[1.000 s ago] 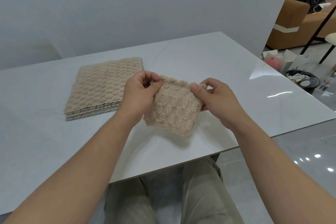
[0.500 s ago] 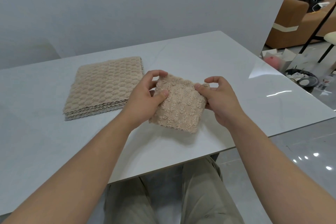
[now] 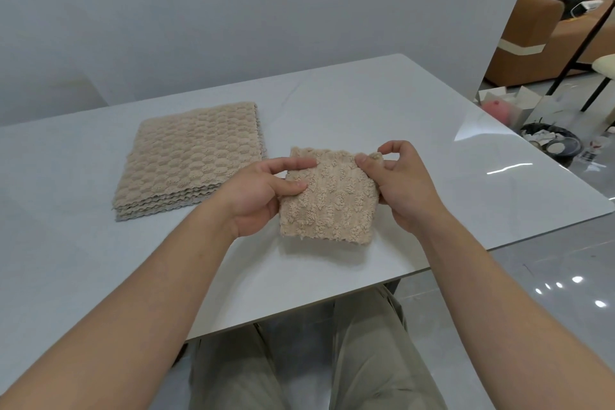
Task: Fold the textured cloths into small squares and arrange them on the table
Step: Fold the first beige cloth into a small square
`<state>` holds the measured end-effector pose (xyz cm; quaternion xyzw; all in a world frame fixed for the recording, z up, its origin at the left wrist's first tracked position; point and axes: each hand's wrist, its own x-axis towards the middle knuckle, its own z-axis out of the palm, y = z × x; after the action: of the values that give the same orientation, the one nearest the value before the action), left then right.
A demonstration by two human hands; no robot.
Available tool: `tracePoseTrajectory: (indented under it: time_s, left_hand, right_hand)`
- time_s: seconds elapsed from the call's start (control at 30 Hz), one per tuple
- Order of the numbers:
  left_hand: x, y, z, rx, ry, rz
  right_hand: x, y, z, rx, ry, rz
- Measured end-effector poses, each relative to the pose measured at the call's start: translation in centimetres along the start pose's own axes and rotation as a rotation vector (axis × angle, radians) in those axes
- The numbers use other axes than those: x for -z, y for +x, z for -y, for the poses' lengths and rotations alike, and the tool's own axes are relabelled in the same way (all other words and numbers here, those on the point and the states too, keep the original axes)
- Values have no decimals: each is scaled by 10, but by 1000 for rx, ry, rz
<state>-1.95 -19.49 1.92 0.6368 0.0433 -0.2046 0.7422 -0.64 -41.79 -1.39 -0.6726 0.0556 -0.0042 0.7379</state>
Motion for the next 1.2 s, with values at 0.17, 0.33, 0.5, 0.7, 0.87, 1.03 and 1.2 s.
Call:
tracePoseTrajectory:
  time_s: [0.17, 0.33, 0.5, 0.7, 0.87, 1.03, 1.2]
  left_hand:
    - [2, 2, 2, -34, 87, -32]
    - [-4, 3, 7, -158, 446, -103]
    - [-10, 7, 0, -253, 720, -176]
    - [-17, 27, -25, 0, 355, -235]
    - [-25, 36, -35, -13, 269, -351]
    - [-37, 36, -37, -44, 185, -403]
    - [-44, 34, -31, -51, 202, -406]
  right_hand:
    - [0, 1, -3, -10, 3, 11]
    - [-1, 3, -7, -64, 54, -18]
    - [-7, 4, -12, -176, 90, -51]
    - [-13, -6, -5, -270, 335, 38]
    - [-13, -16, -5, -159, 362, 76]
    - [-10, -19, -11, -29, 300, 79]
    - [-17, -20, -15, 62, 59, -47]
